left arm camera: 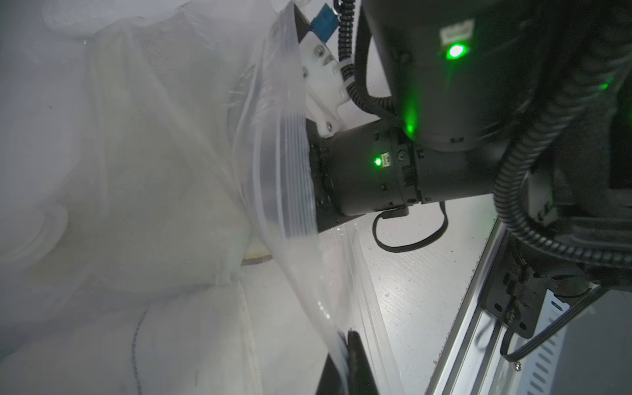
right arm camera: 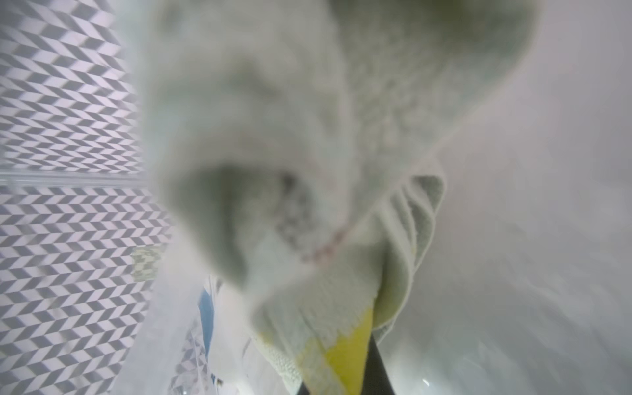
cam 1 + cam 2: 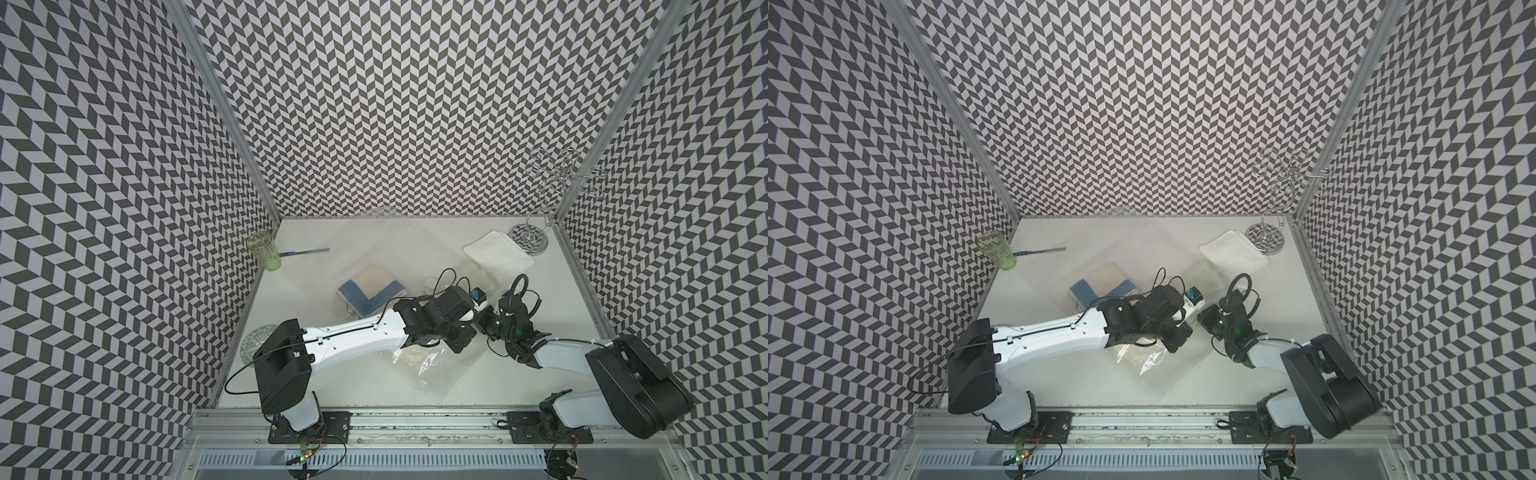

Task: Place the folded towel into the vacuum bag
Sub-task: Place the towel in the vacuum bag.

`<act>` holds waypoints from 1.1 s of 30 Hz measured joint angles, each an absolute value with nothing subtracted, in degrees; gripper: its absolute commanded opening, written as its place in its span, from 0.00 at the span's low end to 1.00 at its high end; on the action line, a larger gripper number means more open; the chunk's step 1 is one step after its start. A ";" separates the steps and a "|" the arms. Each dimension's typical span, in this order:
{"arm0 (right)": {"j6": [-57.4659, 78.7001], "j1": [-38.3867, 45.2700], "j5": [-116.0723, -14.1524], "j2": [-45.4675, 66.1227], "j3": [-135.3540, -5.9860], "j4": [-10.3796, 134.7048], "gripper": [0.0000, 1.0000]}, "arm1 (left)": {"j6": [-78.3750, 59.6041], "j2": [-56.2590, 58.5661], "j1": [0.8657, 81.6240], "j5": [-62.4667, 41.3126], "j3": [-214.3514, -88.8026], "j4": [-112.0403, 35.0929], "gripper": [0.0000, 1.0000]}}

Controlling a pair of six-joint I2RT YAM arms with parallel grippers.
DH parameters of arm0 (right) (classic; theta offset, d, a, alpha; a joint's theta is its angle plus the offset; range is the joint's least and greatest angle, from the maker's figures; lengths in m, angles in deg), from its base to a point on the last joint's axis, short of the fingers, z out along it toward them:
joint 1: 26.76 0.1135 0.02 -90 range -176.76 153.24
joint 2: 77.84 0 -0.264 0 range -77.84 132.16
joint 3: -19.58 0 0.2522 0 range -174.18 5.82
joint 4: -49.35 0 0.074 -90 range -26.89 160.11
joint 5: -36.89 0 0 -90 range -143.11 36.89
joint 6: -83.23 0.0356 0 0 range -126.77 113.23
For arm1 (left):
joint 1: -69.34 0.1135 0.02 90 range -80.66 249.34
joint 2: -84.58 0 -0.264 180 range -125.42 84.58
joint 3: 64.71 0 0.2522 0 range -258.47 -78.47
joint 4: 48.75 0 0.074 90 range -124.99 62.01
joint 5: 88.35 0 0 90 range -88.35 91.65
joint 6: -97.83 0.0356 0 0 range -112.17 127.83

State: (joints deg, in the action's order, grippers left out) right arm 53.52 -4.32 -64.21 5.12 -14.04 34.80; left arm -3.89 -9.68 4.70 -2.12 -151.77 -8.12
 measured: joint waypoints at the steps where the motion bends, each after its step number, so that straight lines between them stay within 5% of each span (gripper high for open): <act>1: 52.78 -4.32 -64.62 6.67 -15.00 34.14 0.09 | -3.65 -9.87 4.70 -2.12 -151.81 -8.10 0.00; 9: 47.34 -4.39 -67.09 7.85 -16.42 33.53 0.08 | -3.45 -13.08 4.44 1.79 -156.88 -4.49 0.44; 22: 43.54 -4.81 -70.68 8.03 -17.29 34.73 0.08 | -0.61 -26.55 6.56 10.56 -174.00 0.84 0.50; 27: 43.60 -4.91 -71.55 8.16 -17.27 34.43 0.08 | 1.51 -29.89 8.46 11.52 -178.06 2.02 0.42; 33: 43.80 -5.94 -72.01 8.71 -17.12 34.47 0.08 | 3.39 -31.40 8.29 9.31 -179.92 1.94 0.05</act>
State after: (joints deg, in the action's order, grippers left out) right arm 43.80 -5.94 -72.01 8.71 -17.12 34.47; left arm 3.39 -31.40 8.29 9.31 -179.92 1.94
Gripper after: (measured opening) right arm 0.085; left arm 0.134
